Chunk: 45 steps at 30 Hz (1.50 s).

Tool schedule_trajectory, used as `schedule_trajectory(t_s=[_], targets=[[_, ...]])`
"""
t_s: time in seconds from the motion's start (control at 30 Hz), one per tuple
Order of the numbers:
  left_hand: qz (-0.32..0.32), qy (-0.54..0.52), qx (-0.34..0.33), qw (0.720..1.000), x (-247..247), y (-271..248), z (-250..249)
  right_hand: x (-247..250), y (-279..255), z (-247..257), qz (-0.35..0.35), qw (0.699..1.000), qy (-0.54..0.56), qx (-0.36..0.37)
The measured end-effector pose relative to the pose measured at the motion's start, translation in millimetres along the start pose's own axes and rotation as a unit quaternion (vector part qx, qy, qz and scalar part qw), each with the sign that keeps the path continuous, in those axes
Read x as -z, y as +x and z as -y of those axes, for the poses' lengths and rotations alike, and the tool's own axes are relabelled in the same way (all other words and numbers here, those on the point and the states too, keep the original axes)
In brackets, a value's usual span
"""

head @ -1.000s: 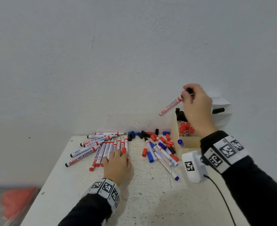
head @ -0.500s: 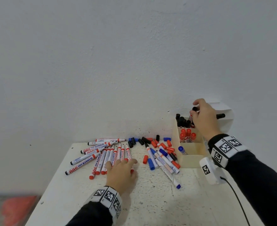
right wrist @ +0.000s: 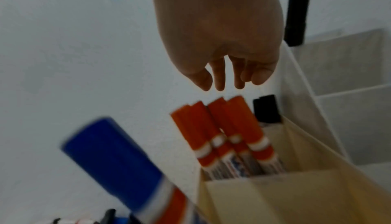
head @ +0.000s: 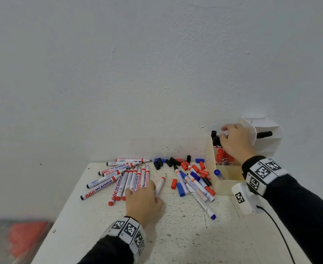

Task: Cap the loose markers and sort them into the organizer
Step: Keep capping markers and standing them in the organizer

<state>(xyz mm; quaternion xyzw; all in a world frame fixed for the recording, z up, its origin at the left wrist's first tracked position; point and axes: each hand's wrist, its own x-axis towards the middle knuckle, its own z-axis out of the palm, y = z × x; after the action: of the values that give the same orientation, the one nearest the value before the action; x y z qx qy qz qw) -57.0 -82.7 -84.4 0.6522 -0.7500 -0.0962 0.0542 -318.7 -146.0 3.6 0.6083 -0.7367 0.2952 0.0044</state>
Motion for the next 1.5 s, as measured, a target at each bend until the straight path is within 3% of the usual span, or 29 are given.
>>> schedule_trajectory(t_s=[0.13,0.2,0.3,0.43,0.53,0.67,0.87,0.97,1.07,1.13,1.23,1.5], targets=[[-0.005,-0.024,0.03,0.999,-2.1,2.6,6.1,12.7,-14.0,37.7,-0.045,0.99,0.094,0.094],[0.012,-0.029,0.048,0.998,-2.1,5.2,9.8,16.6,-25.1,59.8,-0.023,0.982,0.136,0.127],[-0.009,-0.064,0.077,0.995,2.8,6.0,15.6,13.1,-46.3,86.6,0.091,0.972,0.182,0.114],[-0.074,-0.149,0.123,0.978,10.2,1.2,20.9,-23.1,-72.1,96.3,0.311,0.942,0.102,0.074],[-0.095,-0.147,0.119,0.977,11.8,-2.0,21.6,-62.6,-79.3,85.9,0.359,0.931,0.02,0.06],[-0.147,-0.135,0.061,0.978,9.5,1.2,28.6,-98.6,-82.4,73.3,0.307,0.943,-0.087,0.095],[-0.122,-0.148,0.048,0.98,7.9,2.1,31.2,-118.6,-82.0,69.4,0.288,0.935,-0.158,0.136],[-0.116,-0.176,0.036,0.977,1.1,5.8,32.4,-120.2,-82.0,69.2,0.223,0.965,-0.058,0.126],[-0.13,-0.237,0.019,0.962,-5.9,7.9,31.9,-112.2,-76.7,71.9,0.144,0.981,0.118,0.051],[-0.144,-0.259,0.009,0.955,-9.4,9.1,30.6,-104.8,-73.7,71.8,0.092,0.972,0.215,0.011],[-0.118,-0.189,-0.001,0.975,-9.1,10.0,28.3,-98.1,-76.0,67.6,0.062,0.952,0.299,0.006],[-0.127,-0.165,-0.005,0.978,-11.5,12.7,27.5,-96.4,-87.3,60.5,0.056,0.934,0.352,0.033]])
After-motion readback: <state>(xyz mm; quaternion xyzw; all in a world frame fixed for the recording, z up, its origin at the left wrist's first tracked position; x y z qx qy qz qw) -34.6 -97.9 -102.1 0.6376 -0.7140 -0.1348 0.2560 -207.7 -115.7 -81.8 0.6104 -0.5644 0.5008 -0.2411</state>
